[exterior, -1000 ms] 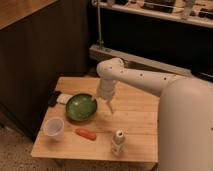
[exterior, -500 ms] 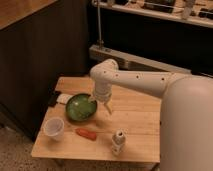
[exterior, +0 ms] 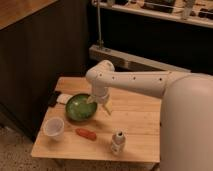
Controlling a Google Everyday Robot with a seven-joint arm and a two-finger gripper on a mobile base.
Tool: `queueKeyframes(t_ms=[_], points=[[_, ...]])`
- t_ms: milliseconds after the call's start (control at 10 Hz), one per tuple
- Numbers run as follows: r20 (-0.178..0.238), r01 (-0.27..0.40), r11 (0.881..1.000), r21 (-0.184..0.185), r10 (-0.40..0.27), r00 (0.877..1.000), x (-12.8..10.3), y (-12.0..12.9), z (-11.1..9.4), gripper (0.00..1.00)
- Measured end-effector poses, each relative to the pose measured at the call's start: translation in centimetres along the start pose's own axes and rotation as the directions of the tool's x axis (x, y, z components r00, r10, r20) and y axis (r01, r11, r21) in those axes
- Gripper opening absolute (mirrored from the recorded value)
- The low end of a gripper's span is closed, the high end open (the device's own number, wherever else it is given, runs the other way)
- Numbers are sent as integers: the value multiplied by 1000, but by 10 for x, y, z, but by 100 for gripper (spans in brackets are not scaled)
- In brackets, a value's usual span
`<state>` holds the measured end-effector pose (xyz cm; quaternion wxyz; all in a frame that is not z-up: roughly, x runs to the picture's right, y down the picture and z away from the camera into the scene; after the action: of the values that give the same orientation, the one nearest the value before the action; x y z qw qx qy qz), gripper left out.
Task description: Place the pepper in the ceramic cup
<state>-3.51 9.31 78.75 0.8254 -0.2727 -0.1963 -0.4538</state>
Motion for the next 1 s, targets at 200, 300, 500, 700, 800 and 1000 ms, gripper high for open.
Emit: queueKeyframes(t_ms=[200, 300, 500, 700, 800, 1000], points=[[-9, 19, 1000, -5, -19, 1000, -4, -3, -1, 80], [-12, 30, 1000, -7, -30, 999, -7, -5, -1, 80], [-21, 47, 999, -16, -47, 999, -10, -4, -2, 80], [-29, 59, 998, -23, -60, 998, -14, -3, -3, 80], [-33, 66, 998, -25, -66, 997, -16, -3, -3, 80], [-51, 88, 996, -30, -89, 995, -20, -5, -4, 80]])
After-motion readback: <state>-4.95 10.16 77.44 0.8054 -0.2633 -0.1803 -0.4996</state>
